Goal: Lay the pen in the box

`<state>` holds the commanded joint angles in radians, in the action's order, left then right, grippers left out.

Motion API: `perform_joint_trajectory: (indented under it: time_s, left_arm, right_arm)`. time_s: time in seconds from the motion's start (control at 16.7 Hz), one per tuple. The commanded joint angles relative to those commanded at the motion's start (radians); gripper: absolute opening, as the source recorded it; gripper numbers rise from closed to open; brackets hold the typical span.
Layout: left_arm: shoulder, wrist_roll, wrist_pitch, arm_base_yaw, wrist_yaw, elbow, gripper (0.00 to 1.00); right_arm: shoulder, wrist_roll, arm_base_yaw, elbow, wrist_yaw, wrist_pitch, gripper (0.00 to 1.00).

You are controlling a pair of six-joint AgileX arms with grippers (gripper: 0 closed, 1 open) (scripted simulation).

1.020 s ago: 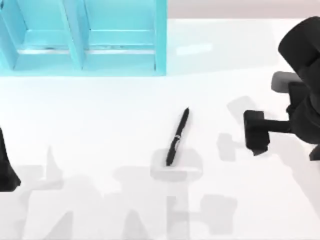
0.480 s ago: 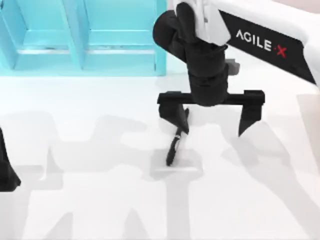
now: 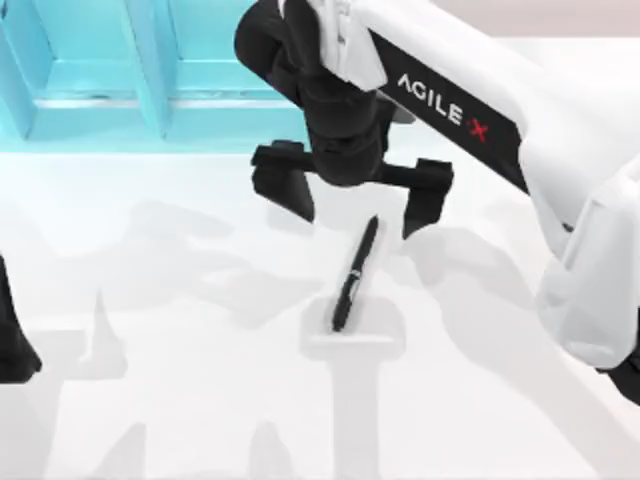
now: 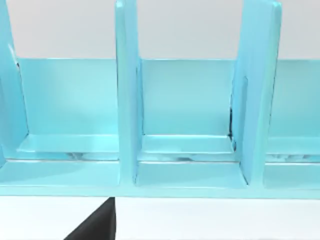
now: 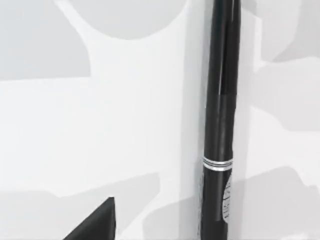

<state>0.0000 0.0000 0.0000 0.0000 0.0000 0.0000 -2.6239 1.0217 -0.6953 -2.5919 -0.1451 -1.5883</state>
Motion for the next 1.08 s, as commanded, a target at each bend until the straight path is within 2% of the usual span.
perform_joint_trajectory:
  time_s: [0.48, 1.08]
  left_arm:
    - [0.0, 0.0, 0.0, 0.0, 0.0, 0.0, 1.0]
    - [0.0, 0.0, 0.0, 0.0, 0.0, 0.0, 1.0]
  right_arm:
    - [-0.003, 0.003, 0.003, 0.0, -0.001, 0.018, 1.0]
    - [0.025, -0.019, 0.023, 0.426, -0.002, 0.416, 1.0]
